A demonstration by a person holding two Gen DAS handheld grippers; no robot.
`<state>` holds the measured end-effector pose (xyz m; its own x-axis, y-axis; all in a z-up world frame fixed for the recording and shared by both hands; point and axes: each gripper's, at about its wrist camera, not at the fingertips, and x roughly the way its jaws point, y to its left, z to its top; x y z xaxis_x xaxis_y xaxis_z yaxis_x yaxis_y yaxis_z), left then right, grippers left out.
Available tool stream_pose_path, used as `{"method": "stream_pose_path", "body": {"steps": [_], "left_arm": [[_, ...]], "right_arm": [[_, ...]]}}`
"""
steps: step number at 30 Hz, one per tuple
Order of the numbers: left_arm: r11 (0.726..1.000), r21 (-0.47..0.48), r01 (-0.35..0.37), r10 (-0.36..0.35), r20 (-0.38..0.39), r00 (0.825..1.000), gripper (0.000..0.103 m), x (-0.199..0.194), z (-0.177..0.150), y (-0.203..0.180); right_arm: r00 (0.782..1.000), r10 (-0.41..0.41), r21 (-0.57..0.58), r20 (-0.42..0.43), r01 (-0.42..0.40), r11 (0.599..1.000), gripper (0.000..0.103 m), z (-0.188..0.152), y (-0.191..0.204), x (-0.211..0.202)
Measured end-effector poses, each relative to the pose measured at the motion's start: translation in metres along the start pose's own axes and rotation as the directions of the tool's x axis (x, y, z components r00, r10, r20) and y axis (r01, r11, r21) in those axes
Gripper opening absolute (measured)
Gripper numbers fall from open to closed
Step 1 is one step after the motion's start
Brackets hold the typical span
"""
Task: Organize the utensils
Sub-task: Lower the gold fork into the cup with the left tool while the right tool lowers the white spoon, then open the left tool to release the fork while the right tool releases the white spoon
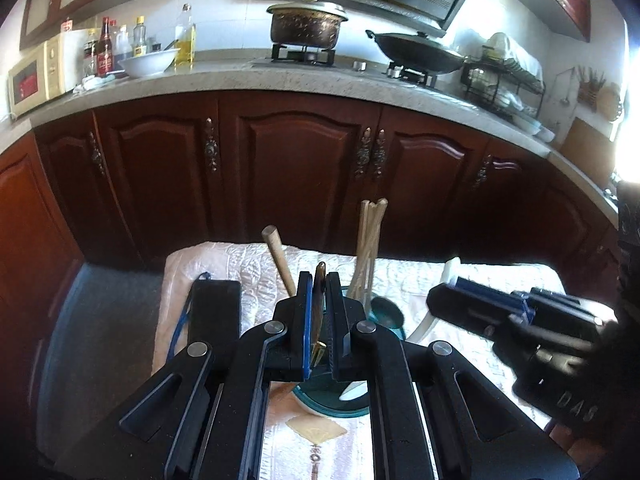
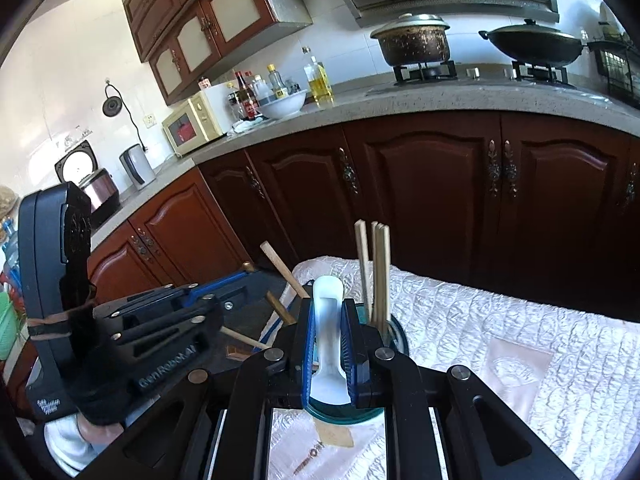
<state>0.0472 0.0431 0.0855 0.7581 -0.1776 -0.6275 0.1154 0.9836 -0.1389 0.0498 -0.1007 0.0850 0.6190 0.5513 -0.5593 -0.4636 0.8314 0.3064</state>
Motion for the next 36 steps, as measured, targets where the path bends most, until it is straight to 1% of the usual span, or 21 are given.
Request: {"method": "stream_pose_path", "body": {"steps": [4, 8, 11, 17, 20, 22, 25, 28, 30, 33, 35, 36], "left_arm": [[1.000, -0.009, -0.014, 0.014, -0.016, 1.000, 0.005, 0.010, -0.004, 0.003], [0.999, -0.010, -0.030, 0.030, -0.029, 0.999, 0.005, 0.018, -0.009, 0.003], [1.000, -0.008, -0.030, 0.030, -0.037, 0.999, 0.005, 0.022, -0.011, 0.001], [0.999, -0.005, -0.034, 0.033, -0.061, 0.998, 0.005, 0.031, -0.014, -0.001], [0.999, -0.012, -0.036, 0.035, -0.061, 0.998, 0.005, 0.032, -0.014, 0.000], [0.999, -0.015, -0.037, 0.036, -0.063, 0.997, 0.005, 0.033, -0.014, 0.000], [0.999, -0.028, -0.022, 0.020, -0.070, 0.997, 0.005, 0.032, -0.014, 0.002], [0.999, -0.039, -0.015, 0.012, -0.068, 0.998, 0.006, 0.028, -0.013, 0.004], [0.999, -0.054, -0.006, 0.002, -0.064, 0.998, 0.010, 0.023, -0.012, 0.006], [0.998, -0.063, 0.008, -0.012, -0.052, 0.999, 0.019, 0.013, -0.011, 0.006], [0.998, -0.066, 0.018, -0.020, -0.037, 0.999, 0.032, 0.005, -0.011, 0.004], [0.998, -0.067, 0.019, -0.021, -0.032, 0.999, 0.035, 0.001, -0.011, 0.004]], "right_arm": [[0.999, -0.029, 0.027, -0.015, 0.030, 0.999, 0.012, -0.007, 0.000, 0.015], [0.997, -0.051, 0.073, -0.052, 0.055, 0.996, 0.012, -0.013, -0.005, 0.025], [0.994, -0.066, 0.076, -0.084, 0.073, 0.994, 0.012, -0.017, -0.007, 0.033], [0.988, -0.058, 0.080, -0.140, 0.070, 0.994, 0.012, -0.026, -0.010, 0.051], [0.981, -0.045, 0.076, -0.190, 0.060, 0.995, 0.012, -0.032, -0.012, 0.062], [0.977, -0.027, 0.096, -0.212, 0.048, 0.994, 0.012, -0.036, -0.017, 0.065], [0.975, -0.001, 0.130, -0.223, 0.031, 0.991, 0.012, -0.038, -0.024, 0.062], [0.980, -0.001, 0.141, -0.198, 0.029, 0.990, 0.017, -0.037, -0.031, 0.051], [0.982, -0.008, 0.142, -0.190, 0.035, 0.989, 0.017, -0.036, -0.035, 0.044], [0.984, -0.017, 0.141, -0.177, 0.043, 0.989, 0.017, -0.038, -0.039, 0.035], [0.986, -0.023, 0.136, -0.164, 0.045, 0.990, 0.018, -0.038, -0.040, 0.029], [0.987, -0.026, 0.133, -0.160, 0.047, 0.990, 0.018, -0.038, -0.039, 0.028]]}}
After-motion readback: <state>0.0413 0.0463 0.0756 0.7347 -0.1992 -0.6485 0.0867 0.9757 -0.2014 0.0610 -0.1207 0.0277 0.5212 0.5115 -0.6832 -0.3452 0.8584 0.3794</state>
